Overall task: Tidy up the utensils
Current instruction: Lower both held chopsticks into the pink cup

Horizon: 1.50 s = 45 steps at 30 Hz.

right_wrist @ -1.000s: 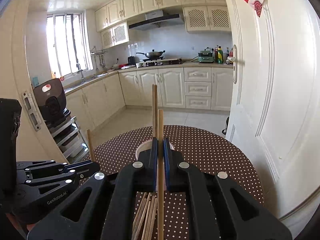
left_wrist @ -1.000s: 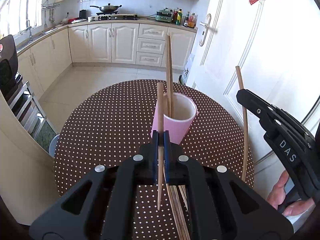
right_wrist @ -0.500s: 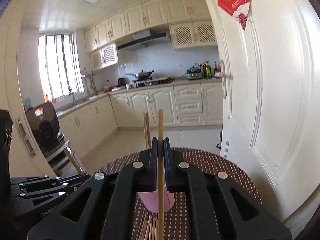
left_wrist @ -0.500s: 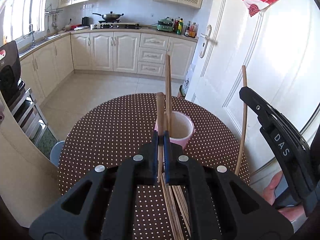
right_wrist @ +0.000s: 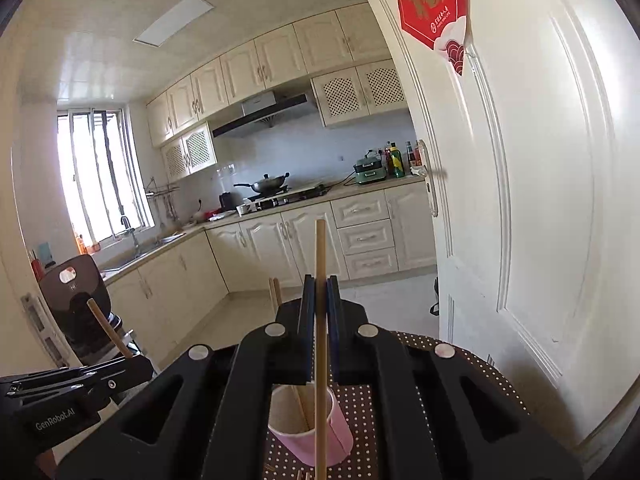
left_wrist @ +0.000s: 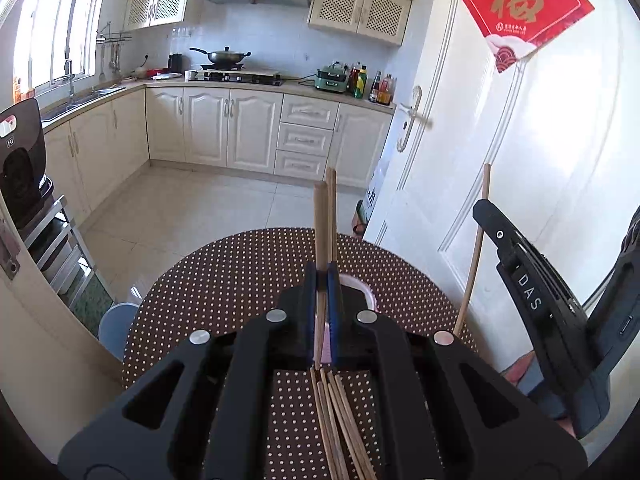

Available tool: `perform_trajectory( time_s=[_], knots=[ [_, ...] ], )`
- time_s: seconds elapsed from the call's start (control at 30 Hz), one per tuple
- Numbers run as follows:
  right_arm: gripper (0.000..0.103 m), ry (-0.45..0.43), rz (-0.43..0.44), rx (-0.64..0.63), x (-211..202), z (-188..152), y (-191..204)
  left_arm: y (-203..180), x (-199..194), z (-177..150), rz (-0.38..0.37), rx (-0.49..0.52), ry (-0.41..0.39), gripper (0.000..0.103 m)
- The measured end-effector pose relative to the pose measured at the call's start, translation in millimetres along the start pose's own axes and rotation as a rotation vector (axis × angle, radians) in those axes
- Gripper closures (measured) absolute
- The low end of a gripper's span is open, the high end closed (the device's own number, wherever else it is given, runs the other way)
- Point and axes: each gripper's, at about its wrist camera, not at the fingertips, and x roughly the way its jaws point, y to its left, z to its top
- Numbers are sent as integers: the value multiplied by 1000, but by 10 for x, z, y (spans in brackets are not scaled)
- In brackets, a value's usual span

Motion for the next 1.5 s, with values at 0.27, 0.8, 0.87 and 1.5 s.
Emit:
perform_trajectory(
  time_s=[0.27, 0.8, 0.87, 1.5],
  knots=[
    [98, -88, 9, 45, 29, 155, -3, -50, -46, 194, 2, -1, -45, 97],
    [98, -236, 49, 134, 256, 321, -253, -2, -85, 500, -13, -24, -133, 97],
    [98, -234, 48, 141, 322, 329, -265, 8, -38, 542, -10, -33, -135, 97],
    [98, -161, 66, 144, 1014, -16, -366, 102, 652, 513, 38, -33, -73, 97]
  ],
)
